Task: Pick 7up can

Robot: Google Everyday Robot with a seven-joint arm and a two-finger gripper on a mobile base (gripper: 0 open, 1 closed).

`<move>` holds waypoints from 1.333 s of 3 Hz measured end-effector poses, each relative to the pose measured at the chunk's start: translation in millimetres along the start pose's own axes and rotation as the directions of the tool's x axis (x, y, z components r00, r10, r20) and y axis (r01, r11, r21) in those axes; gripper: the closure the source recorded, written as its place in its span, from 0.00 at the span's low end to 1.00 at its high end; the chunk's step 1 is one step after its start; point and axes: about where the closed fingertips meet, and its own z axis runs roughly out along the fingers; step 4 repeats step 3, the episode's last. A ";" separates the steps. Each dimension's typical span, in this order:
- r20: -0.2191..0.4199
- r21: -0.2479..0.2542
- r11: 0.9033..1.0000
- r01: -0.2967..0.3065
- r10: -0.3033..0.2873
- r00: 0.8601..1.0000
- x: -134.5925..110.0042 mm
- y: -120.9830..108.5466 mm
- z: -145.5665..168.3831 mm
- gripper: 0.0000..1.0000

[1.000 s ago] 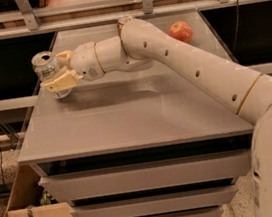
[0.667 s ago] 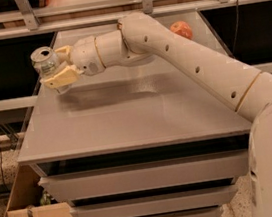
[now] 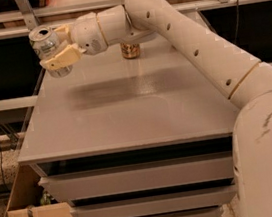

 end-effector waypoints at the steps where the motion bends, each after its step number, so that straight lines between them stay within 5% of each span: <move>1: -0.007 -0.023 1.000 0.017 -0.017 1.000 -18.3 -6.2 -10.0 1.00; 4: 0.008 -0.068 0.998 0.003 -0.002 1.000 -30.2 -7.1 -15.4 1.00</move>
Offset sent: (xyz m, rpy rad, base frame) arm 0.0046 -0.0200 0.0421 -0.0149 0.0004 0.0620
